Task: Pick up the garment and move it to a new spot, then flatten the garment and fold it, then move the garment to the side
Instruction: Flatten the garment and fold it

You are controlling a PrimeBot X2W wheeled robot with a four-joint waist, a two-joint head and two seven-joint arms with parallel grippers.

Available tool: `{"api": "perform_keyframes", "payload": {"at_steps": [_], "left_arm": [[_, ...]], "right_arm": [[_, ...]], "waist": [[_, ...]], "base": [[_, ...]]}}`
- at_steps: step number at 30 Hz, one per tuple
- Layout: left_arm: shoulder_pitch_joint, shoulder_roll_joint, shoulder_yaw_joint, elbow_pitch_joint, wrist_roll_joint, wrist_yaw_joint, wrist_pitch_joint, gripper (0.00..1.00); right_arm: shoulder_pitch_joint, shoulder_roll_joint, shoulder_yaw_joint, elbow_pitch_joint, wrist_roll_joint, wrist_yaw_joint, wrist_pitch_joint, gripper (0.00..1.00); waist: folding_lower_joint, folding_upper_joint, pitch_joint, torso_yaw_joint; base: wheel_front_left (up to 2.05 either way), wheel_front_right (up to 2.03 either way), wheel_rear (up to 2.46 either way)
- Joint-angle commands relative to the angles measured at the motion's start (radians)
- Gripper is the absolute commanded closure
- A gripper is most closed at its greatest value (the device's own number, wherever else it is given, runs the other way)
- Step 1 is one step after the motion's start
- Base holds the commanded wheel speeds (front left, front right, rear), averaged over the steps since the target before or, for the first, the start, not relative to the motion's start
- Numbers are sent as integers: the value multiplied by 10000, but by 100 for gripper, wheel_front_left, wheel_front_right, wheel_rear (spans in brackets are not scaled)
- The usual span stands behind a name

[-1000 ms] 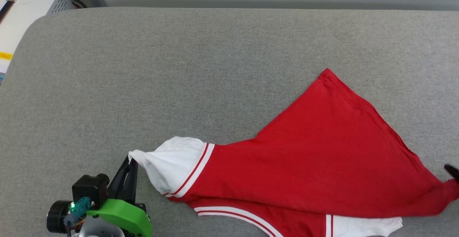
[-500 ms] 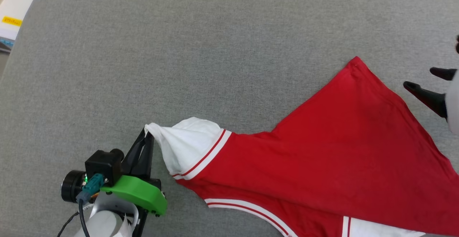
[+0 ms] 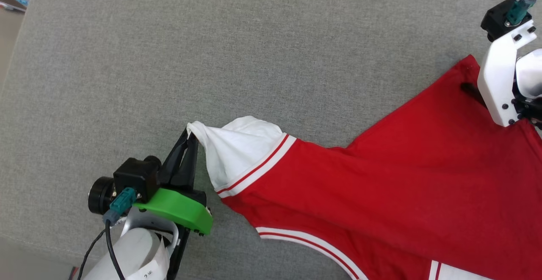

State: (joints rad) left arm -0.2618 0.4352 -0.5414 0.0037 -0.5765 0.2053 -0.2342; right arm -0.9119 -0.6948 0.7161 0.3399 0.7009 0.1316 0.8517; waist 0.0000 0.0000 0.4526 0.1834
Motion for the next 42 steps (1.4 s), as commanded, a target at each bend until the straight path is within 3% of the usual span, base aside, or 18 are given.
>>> {"api": "perform_keyframes", "payload": {"at_steps": [1,6,7,8,17,23,29,36,42], "left_arm": [[-214,-54,31,65,169,-79,-77,100],[-265,-106,62,237,175,-133,-131,100],[-256,-103,71,278,172,-140,-139,100],[-250,-96,77,306,171,-143,-144,100],[-245,331,236,193,299,-58,-70,100],[-539,1004,546,-569,460,105,357,100],[-1611,1607,920,-1320,654,41,895,100],[-4147,1992,1099,-1553,887,-659,1684,100],[-7347,1674,958,-718,1099,-1588,2253,100]], "right_arm": [[-42,78,289,392,41,-9,-165,0],[229,34,1342,1035,516,-9,-348,0],[221,0,1541,1029,632,-9,-432,93],[183,-28,1642,1004,730,-9,-566,100],[-419,-110,1472,443,1403,-9,-3822,100],[-278,-492,1375,-379,1697,-9,-5312,100],[-132,-943,618,-1063,1759,-9,-6500,100],[-432,-968,-936,-1488,1170,-9,-7204,100],[-1576,-372,-2113,-1530,126,-9,-6921,100]], "waist": [[0,0,264,180],[0,0,303,122],[0,0,258,65],[0,0,229,25],[0,0,-829,-509],[0,0,-1644,-899],[0,0,-2102,-1192],[0,0,-1906,-1521],[0,0,-1039,-1778]], "base": [[0,0,0],[0,0,0],[0,0,0],[0,0,0],[0,0,0],[0,0,0],[0,0,0],[0,0,0],[0,0,0]]}}
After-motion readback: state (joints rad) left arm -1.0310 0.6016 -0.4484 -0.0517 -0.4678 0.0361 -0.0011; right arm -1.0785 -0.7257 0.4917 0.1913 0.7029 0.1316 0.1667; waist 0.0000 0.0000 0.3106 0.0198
